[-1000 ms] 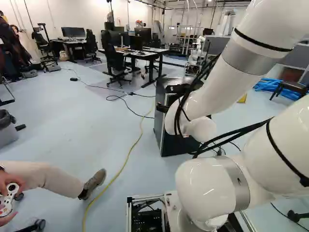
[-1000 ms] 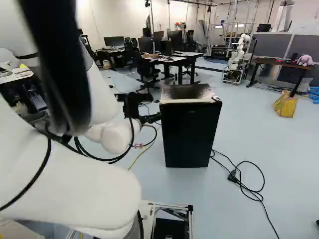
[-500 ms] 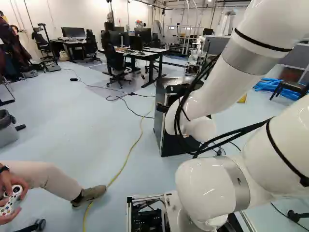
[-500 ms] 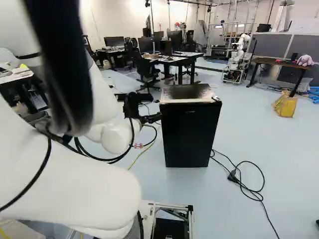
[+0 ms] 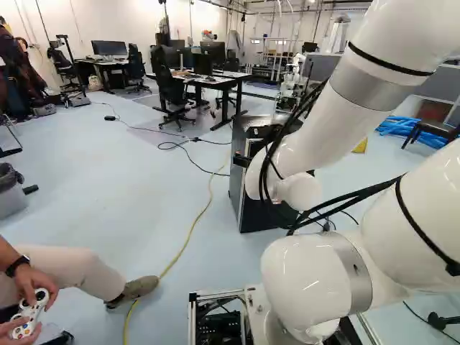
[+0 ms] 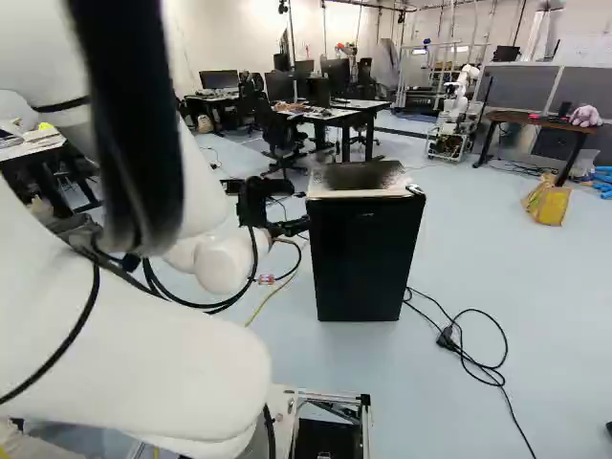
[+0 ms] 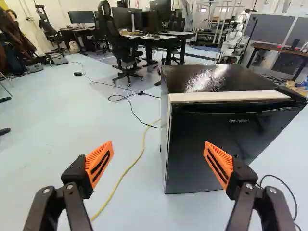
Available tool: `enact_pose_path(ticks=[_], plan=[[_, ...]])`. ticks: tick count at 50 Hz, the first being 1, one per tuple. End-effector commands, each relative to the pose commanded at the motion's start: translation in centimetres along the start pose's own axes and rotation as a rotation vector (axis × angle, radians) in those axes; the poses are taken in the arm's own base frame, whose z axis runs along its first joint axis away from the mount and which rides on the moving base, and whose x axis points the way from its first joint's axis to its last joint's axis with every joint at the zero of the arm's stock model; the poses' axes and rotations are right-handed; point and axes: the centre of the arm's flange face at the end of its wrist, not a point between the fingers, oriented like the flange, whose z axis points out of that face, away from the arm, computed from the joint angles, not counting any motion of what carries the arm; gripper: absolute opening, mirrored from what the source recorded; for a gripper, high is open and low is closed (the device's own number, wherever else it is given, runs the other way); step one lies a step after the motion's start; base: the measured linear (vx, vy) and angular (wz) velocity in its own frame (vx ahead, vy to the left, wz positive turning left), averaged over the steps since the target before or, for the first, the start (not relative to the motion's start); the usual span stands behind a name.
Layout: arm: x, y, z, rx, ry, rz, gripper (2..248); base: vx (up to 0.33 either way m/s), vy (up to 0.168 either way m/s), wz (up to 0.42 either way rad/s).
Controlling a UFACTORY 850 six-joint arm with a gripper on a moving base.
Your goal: Grab a drink from the fridge
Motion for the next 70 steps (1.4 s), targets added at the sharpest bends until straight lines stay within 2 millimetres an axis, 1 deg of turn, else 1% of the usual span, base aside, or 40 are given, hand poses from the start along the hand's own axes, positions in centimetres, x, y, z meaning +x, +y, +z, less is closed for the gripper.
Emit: enact_pose_path(ticks=[17,38,70], plan=[[0.5,-0.4,1.0,-0.016,-0.005,0.024,247,0.000,0.000,0.000],[1.2,-1.3,2.4,-0.031,-0.009,0.057,247,0.000,0.000,0.000],[2.4,-3.5,5.0,-0.049,-0.009,0.108,247,0.000,0.000,0.000]])
